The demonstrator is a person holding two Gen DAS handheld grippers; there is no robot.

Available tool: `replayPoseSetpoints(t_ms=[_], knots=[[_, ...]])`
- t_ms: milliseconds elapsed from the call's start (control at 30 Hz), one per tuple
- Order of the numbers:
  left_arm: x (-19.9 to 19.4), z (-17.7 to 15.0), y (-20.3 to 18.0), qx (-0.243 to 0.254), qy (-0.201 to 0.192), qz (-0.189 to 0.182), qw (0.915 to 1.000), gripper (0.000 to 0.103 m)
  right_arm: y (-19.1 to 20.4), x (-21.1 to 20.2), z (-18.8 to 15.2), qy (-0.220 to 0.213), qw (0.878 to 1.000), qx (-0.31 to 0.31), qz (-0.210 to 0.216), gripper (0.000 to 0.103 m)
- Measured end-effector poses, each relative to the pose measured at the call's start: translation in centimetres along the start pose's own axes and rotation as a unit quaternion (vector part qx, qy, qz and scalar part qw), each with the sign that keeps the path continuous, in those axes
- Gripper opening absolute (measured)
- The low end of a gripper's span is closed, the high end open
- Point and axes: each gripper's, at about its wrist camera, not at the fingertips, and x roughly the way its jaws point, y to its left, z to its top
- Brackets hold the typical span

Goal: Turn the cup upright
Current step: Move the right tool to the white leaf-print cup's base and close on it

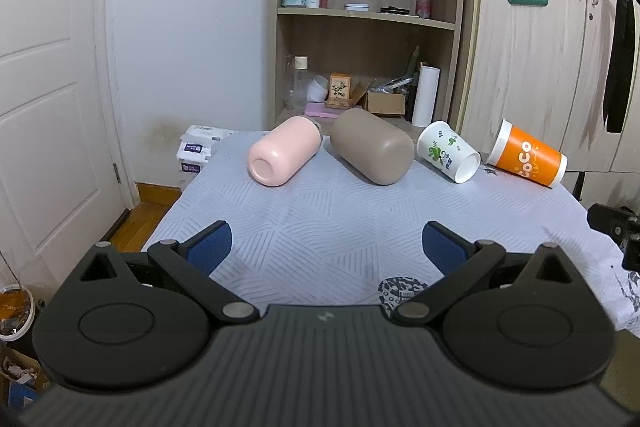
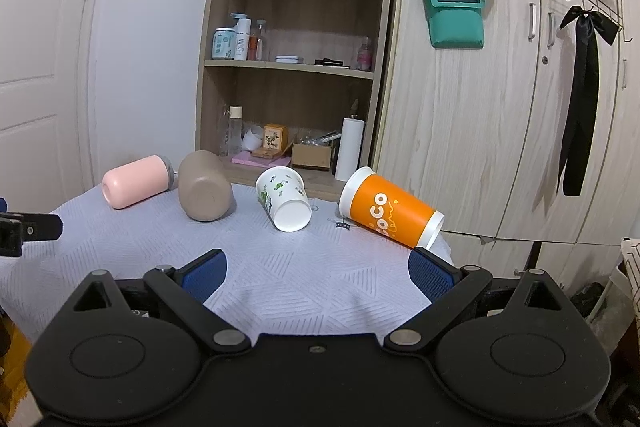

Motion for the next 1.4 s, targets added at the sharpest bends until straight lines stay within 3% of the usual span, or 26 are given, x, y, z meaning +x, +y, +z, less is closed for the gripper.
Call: replayPoseSetpoints(t_ms=[433, 600, 767, 867, 1000, 1133, 1400], knots=[[0.3, 0.0, -0.1, -0.002, 0.008, 0.000, 1.0000, 0.103, -0.1, 0.3, 0.0, 0.000, 1.000, 0.002, 0.007, 0.100], [1.3, 0.1, -1.3, -0.005, 0.025, 0.004, 0.9997, 0.103, -0.8, 1.0, -0.5, 0.001, 0.999, 0.015, 0.043, 0.100], [2.6, 1.6, -2.8, -0.015, 0.049, -0.009, 0.9986, 0.103, -2.0, 3.0, 0.2, 0.028, 0.992, -0.001, 0.120, 0.100], [4.3, 2.8, -3.7, -0.029, 0.062, -0.035, 0.9970, 0.103, -2.9, 4.7, 0.9, 0.051, 0.985, -0.009, 0.165, 0.100], [7.6, 4.1, -5.4, -0.035, 0.087, -0.071, 0.9930, 0.103, -3.1, 7.5, 2.4, 0.067, 0.978, -0.036, 0.194, 0.100], [11.3, 5.0, -6.7, -0.054, 0.109, -0.087, 0.9887, 0.101, -2.5, 10.7, 3.5, 0.081, 0.973, -0.081, 0.199, 0.100], [17.2, 5.8, -7.6, -0.137, 0.114, -0.105, 0.9784, 0.101, -1.0, 17.7, 4.7, 0.094, 0.964, -0.138, 0.206, 0.100]])
